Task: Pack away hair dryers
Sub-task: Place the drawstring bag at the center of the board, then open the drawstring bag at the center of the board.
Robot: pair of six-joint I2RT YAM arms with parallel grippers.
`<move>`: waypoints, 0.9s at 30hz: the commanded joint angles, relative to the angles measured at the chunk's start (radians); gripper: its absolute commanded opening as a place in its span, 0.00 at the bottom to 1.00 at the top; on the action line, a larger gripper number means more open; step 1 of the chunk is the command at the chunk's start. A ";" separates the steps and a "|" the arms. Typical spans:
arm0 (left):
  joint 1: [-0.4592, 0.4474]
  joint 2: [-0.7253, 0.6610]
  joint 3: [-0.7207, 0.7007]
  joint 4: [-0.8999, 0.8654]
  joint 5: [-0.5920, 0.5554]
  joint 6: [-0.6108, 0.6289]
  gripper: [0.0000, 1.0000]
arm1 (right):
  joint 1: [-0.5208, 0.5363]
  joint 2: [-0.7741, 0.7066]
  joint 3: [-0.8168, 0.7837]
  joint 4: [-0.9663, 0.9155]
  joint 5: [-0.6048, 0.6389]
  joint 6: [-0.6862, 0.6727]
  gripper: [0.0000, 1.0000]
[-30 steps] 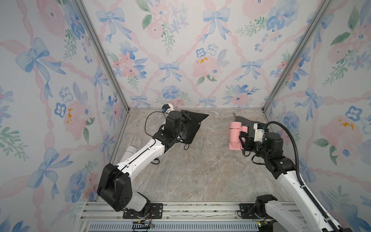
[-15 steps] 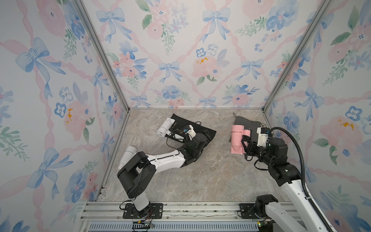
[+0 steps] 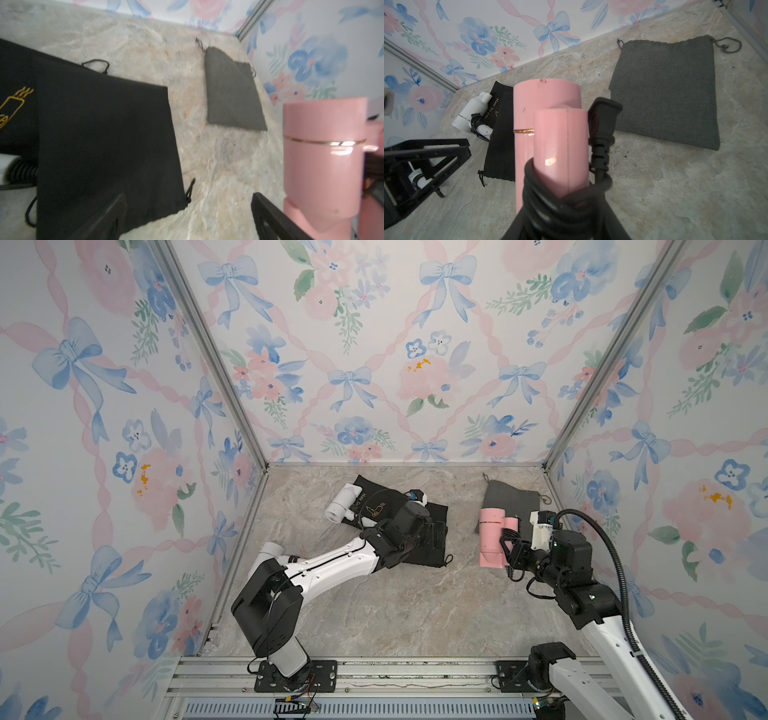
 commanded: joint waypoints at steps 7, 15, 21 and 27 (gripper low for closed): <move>-0.006 -0.171 0.036 -0.364 -0.032 0.445 0.92 | 0.016 0.008 -0.010 0.055 -0.015 -0.019 0.26; -0.049 -0.039 0.021 -0.365 -0.230 0.789 0.81 | 0.017 -0.002 -0.042 0.081 -0.011 -0.003 0.26; -0.042 0.079 0.024 -0.359 -0.286 0.835 0.78 | 0.014 0.000 -0.046 0.084 0.000 -0.014 0.26; -0.043 0.214 0.063 -0.357 -0.300 0.838 0.68 | 0.001 0.022 -0.052 0.101 -0.016 -0.017 0.26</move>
